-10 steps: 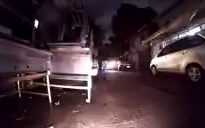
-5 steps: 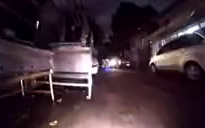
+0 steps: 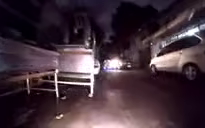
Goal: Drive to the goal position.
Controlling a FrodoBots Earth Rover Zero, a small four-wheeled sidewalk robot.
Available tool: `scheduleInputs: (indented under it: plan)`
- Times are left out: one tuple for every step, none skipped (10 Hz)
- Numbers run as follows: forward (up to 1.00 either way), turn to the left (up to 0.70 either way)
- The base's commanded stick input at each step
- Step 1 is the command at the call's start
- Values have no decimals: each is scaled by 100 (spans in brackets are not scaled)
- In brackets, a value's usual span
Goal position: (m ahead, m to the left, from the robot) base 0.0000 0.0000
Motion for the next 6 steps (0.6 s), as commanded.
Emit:
scheduleInputs:
  plan:
    - [-43,0]
    - [0,0]
    - [0,0]
    - [0,0]
    - [0,0]
    - [0,0]
